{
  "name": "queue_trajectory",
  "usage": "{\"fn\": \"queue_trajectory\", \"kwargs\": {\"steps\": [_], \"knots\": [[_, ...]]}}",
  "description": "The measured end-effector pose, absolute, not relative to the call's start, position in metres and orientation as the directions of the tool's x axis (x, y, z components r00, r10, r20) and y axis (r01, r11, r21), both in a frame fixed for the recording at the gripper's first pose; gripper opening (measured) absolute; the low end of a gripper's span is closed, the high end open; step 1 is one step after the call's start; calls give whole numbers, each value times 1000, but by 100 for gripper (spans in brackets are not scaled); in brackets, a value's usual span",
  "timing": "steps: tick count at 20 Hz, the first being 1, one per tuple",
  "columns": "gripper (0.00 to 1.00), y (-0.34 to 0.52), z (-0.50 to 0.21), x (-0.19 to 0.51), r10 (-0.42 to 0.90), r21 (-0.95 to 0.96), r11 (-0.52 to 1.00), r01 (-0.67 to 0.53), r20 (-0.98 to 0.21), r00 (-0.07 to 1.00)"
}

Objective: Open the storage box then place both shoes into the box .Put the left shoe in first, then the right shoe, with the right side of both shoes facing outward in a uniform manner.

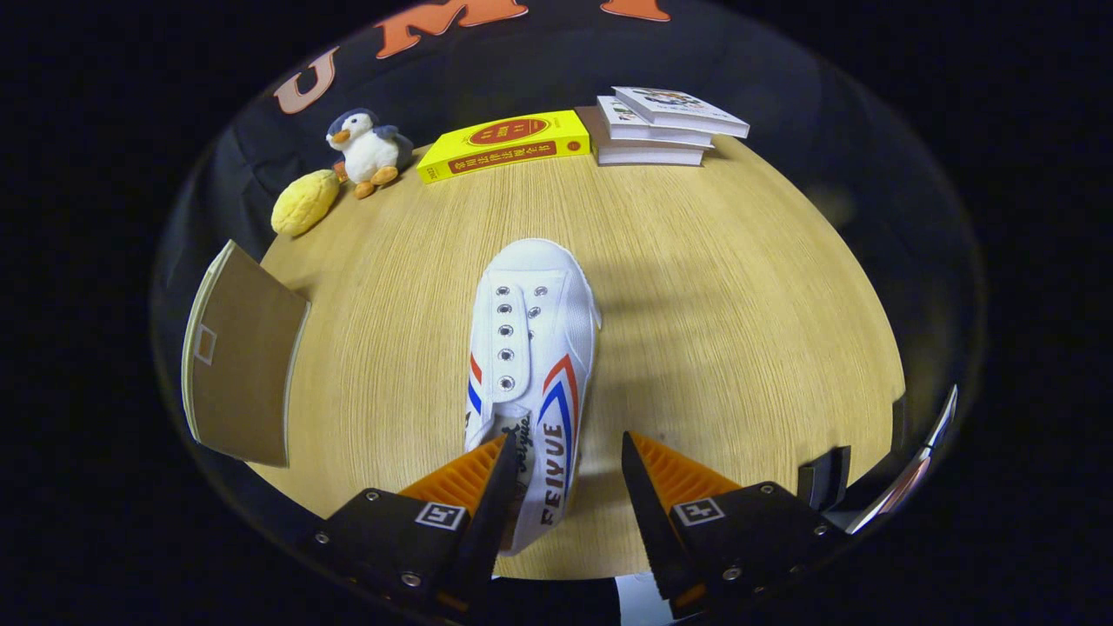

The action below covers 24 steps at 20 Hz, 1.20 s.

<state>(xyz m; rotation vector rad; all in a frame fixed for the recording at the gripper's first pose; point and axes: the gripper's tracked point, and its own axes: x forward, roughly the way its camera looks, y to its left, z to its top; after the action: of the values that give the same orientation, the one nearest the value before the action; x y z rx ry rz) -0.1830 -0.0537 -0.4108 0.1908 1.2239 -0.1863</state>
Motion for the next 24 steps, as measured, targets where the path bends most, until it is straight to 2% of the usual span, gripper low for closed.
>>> {"fn": "queue_trajectory", "kwargs": {"steps": [2, 4, 6, 8, 10, 13, 17, 24], "knots": [[67, -58, -419, -180, -33, 51, 967, 248, -946, 322], [62, -52, -424, -177, 31, 118, 956, 267, -951, 307], [51, -47, -425, -177, 92, 177, 946, 271, -950, 299], [34, -47, -427, -177, 108, 196, 935, 295, -952, 287], [28, -50, -424, -177, 106, 194, 932, 306, -953, 284], [5, -48, -419, -178, 119, 226, 902, 367, -950, 290], [4, -33, -400, -166, 135, 276, 867, 414, -931, 339], [4, -5, -345, -130, 173, 338, 866, 369, -894, 413]]}}
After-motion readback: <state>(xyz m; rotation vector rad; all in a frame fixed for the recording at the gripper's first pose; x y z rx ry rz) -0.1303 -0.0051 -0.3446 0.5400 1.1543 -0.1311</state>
